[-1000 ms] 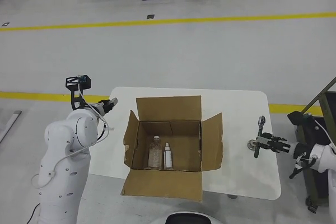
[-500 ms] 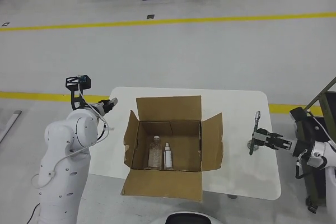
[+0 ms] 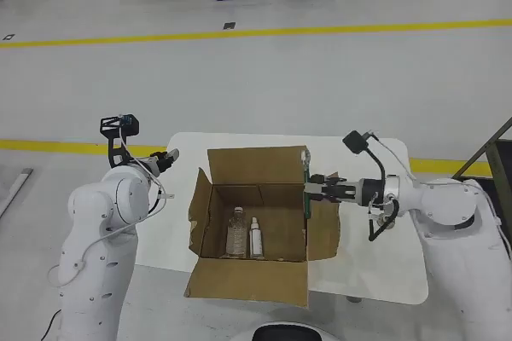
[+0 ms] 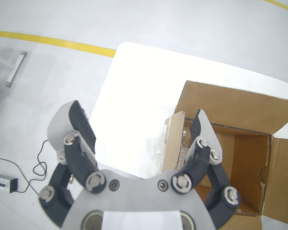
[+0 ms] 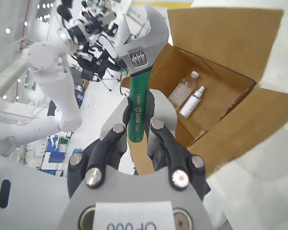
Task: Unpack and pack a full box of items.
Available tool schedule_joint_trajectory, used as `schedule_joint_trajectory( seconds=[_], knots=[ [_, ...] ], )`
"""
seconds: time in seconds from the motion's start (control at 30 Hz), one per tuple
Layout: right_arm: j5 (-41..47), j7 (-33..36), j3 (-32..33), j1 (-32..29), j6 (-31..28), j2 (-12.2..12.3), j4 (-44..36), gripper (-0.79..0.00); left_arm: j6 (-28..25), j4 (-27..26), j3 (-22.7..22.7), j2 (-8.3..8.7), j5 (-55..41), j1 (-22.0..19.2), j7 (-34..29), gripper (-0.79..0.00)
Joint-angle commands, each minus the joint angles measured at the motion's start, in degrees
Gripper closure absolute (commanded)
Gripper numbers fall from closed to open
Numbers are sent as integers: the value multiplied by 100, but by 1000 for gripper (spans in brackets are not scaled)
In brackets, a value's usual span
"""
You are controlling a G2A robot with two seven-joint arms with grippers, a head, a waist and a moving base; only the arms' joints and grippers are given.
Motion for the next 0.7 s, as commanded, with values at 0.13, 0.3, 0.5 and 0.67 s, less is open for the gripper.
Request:
schedule_joint_trajectory(
  seconds=[0.13, 0.3, 0.5, 0.67],
  knots=[
    [-243, -401, -1705, 716, 435, -305, 1145, 0, 0, 0, 0, 0, 0, 0, 0, -785],
    [-541, -624, -2608, 1124, 944, -551, 2118, 0, 0, 0, 0, 0, 0, 0, 0, -785],
    [-822, -911, -3415, 1495, 1528, -868, 2987, 0, 0, 0, 0, 0, 0, 0, 0, -785],
    [-1152, -1092, -3948, 1818, 1870, -1138, 3528, 0, 0, 0, 0, 0, 0, 0, 0, -785]
  ],
)
